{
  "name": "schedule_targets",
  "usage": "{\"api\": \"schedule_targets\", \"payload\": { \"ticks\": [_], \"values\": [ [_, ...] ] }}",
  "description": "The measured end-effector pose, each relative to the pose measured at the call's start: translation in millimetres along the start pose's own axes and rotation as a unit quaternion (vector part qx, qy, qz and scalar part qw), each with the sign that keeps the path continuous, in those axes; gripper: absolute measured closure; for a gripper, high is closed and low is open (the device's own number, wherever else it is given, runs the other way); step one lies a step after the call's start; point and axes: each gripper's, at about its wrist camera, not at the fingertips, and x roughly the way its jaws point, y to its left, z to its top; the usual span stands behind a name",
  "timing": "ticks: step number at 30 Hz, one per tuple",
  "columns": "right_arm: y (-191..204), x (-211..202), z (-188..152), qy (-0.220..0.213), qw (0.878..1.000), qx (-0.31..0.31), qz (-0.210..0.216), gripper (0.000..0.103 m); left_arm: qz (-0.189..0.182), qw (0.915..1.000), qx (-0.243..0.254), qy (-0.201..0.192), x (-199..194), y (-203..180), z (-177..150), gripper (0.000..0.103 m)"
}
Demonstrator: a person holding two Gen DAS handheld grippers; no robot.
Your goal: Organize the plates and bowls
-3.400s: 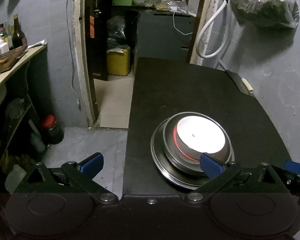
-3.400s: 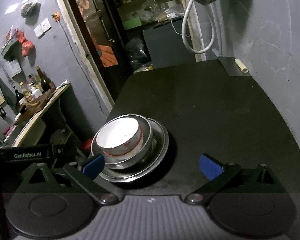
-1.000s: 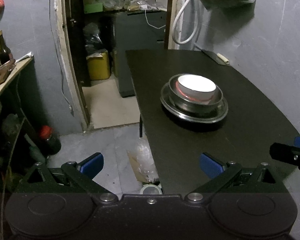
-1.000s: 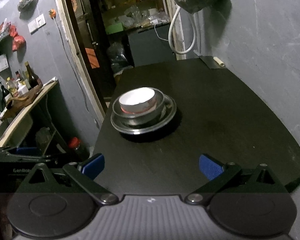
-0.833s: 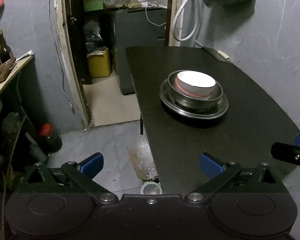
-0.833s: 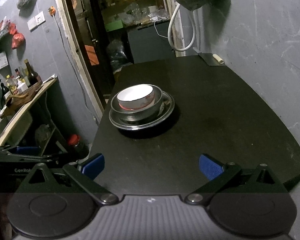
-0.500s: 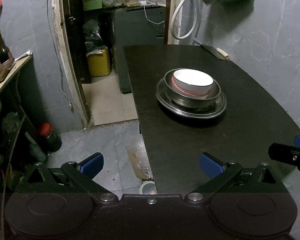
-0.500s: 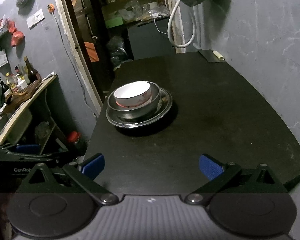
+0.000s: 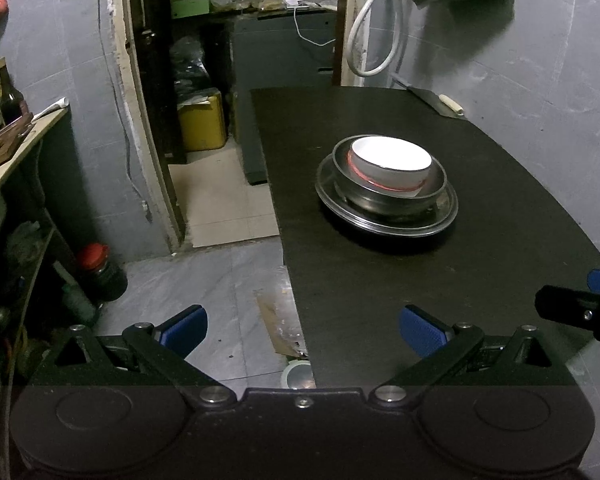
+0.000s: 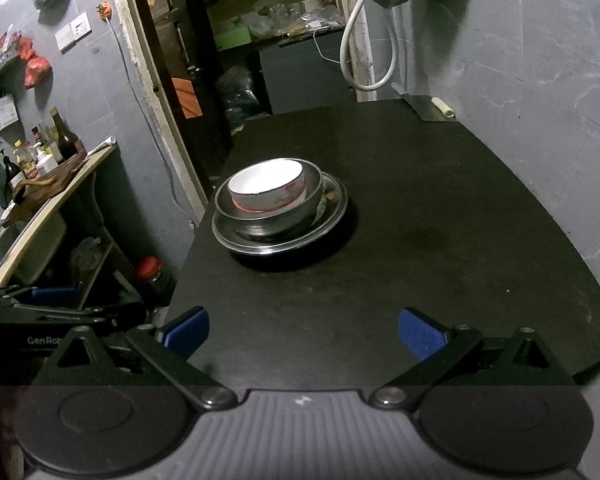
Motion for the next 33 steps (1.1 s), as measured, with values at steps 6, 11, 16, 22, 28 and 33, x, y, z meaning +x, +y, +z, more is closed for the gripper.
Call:
{"api": "schedule_targets", "payload": {
  "ticks": [6,11,16,22,28,33],
  "values": [
    [0.4,0.3,-0.1,-0.002,1.000,0.000,-0.002,0.000,-0.001,1.0000,0.000,-0.001,-1.0,2.0,-0.2,0.001],
    [0.6,-2.5,-3.5,-0.004,1.000,0.005,-0.006,0.000,-0.005,1.0000,0.005,-0.004,-1.3,1.1,0.6,0.001],
    [1.0,-6.0,-6.3,-0.006,1.000,0.009,-0.010,0.000,-0.007,0.9999,0.009,-0.004,-1.9,0.0,0.4,0.001],
    [2.3,-9.0,-8.4,-0.009,1.000,0.009,-0.012,0.000,-0.008,0.9999,0.010,-0.006,-3.8,1.4,-1.2,0.001],
    [3.3,-9.6,-8.9,-0.008,1.000,0.007,-0.013,0.000,-0.009,0.9999,0.011,-0.009,-5.1,2.0,-2.1,0.001],
    [4.3,-10.3,-8.7,-0.009,1.000,0.007,-0.013,0.000,-0.009,0.9998,0.011,-0.010,-5.7,2.4,-1.8,0.001]
  ]
}}
